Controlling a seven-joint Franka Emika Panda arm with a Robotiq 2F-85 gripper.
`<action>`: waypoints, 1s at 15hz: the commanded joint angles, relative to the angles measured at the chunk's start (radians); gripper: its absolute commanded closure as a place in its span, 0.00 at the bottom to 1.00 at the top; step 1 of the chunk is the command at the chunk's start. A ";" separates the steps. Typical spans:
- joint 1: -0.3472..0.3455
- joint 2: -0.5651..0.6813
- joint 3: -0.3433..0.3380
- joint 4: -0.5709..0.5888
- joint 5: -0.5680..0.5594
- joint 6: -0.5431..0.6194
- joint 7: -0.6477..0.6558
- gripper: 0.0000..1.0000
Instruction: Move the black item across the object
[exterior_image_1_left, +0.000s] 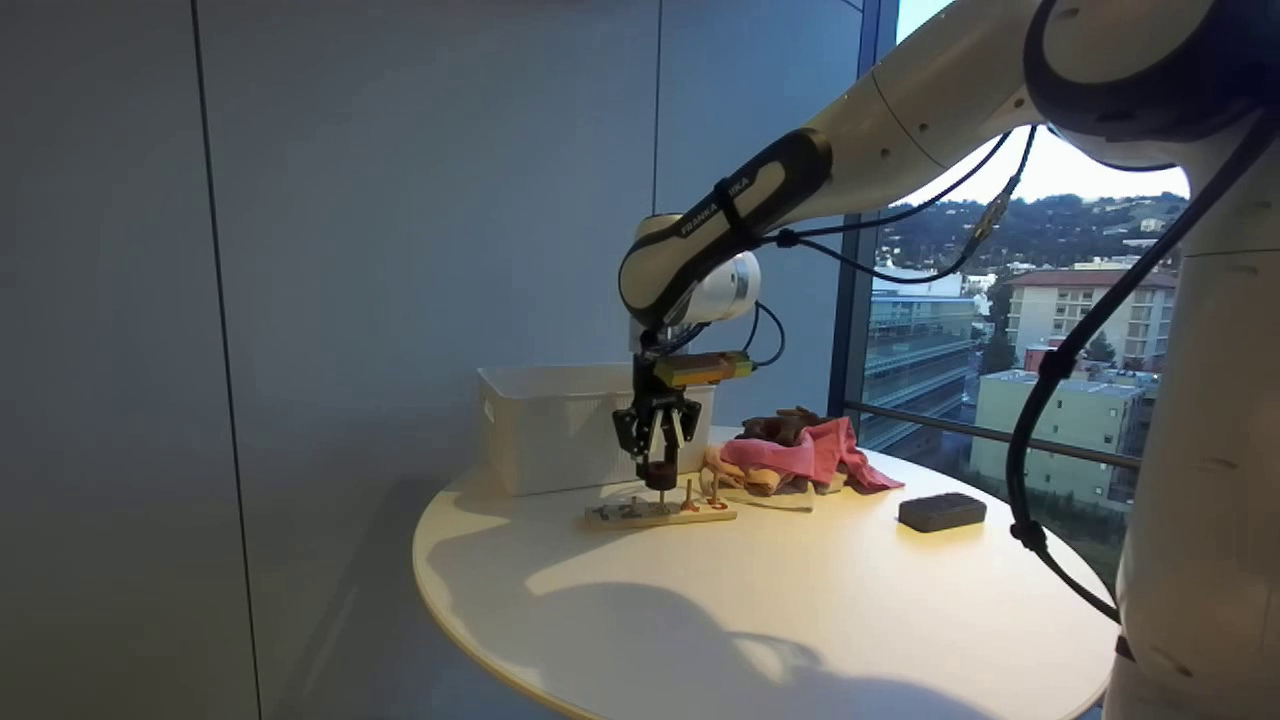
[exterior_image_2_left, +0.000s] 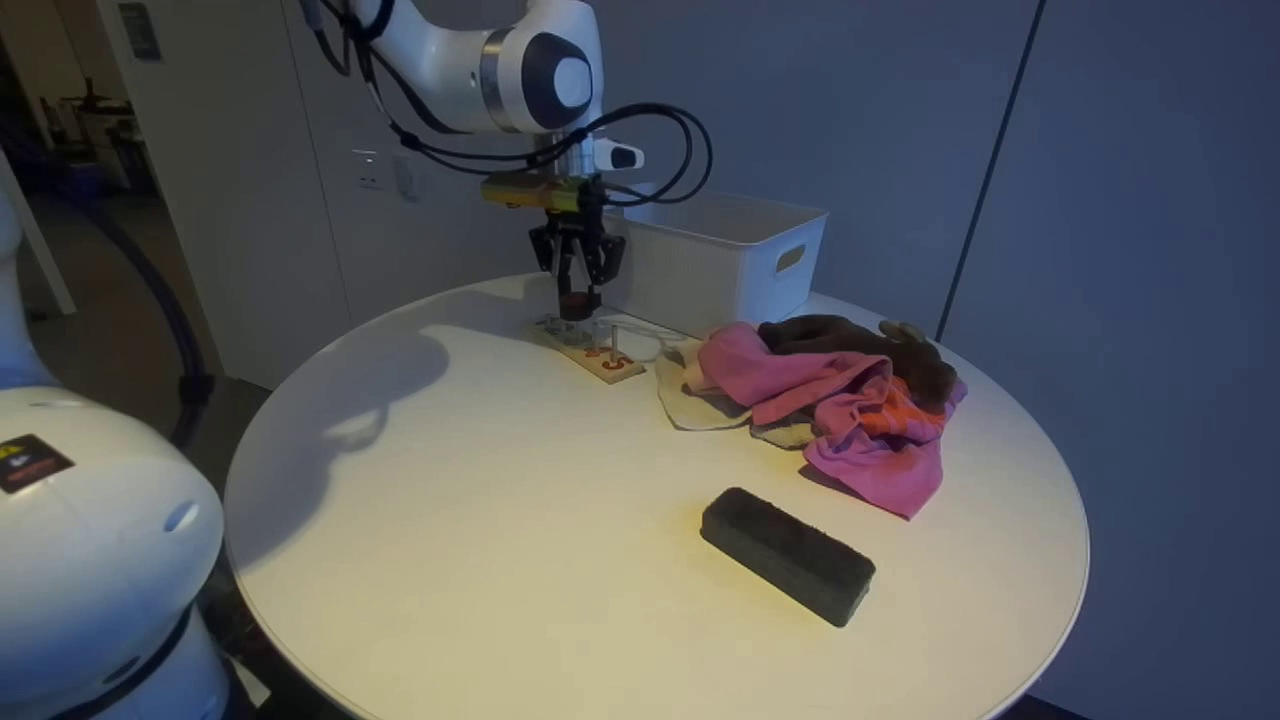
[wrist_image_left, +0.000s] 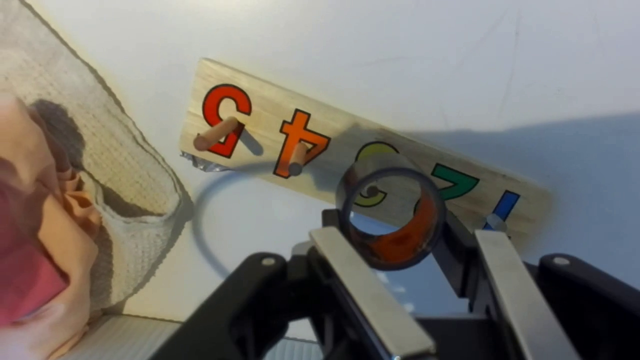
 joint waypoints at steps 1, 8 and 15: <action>-0.004 0.010 -0.003 0.002 -0.015 0.001 0.034 0.76; -0.002 0.026 -0.004 -0.002 0.000 -0.001 0.015 0.25; -0.001 0.035 -0.004 0.002 -0.030 0.002 0.000 0.00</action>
